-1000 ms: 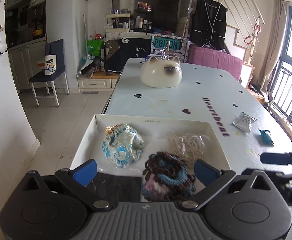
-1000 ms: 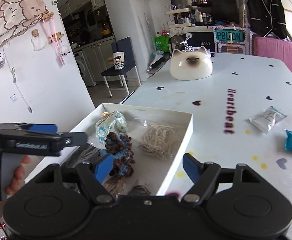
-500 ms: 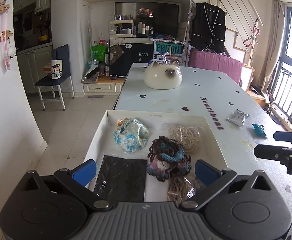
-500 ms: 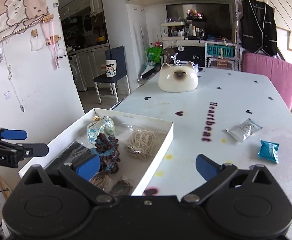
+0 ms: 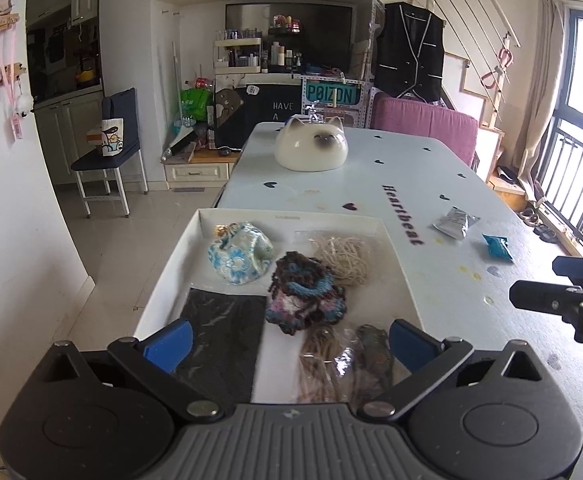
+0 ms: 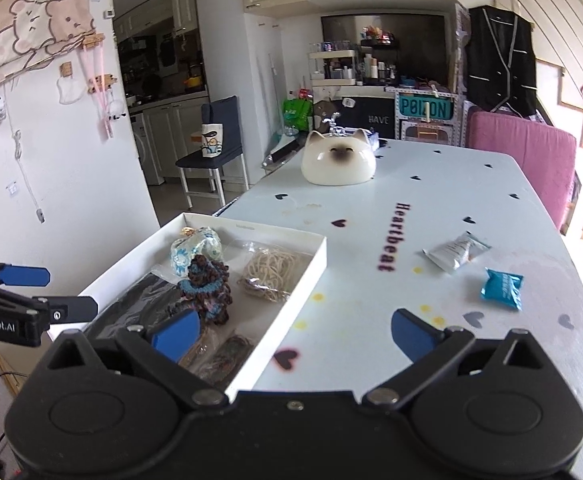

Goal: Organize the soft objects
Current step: 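Move both tools toward the white sachet and blue packet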

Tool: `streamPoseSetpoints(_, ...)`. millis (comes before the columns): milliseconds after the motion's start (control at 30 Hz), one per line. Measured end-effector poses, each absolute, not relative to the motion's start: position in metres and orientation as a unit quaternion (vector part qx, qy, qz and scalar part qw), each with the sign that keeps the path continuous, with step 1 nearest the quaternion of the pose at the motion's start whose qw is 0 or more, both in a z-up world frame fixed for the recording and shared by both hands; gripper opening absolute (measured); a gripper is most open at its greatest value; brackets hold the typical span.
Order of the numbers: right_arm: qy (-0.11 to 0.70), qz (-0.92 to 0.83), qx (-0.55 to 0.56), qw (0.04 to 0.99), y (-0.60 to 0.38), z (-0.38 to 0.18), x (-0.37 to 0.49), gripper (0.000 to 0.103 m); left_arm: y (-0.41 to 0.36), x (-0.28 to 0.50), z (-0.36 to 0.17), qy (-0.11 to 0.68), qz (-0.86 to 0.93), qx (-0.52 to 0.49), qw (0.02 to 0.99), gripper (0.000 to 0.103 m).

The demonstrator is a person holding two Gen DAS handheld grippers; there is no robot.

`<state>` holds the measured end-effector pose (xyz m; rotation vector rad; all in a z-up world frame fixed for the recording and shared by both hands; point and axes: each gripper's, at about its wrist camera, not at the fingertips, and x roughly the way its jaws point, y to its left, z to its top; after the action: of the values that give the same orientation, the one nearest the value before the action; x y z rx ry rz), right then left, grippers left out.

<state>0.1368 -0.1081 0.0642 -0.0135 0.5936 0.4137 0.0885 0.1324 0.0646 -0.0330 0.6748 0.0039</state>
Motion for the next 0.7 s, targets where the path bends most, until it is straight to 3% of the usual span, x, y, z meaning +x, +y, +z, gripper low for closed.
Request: streamPoseSetpoints(700,0.312,0.122,0.04,0.941,-0.185,0.05,0.152,0.103,0.054,0.138,0.07,0.33,-0.056,-0.017,0.942,0.103)
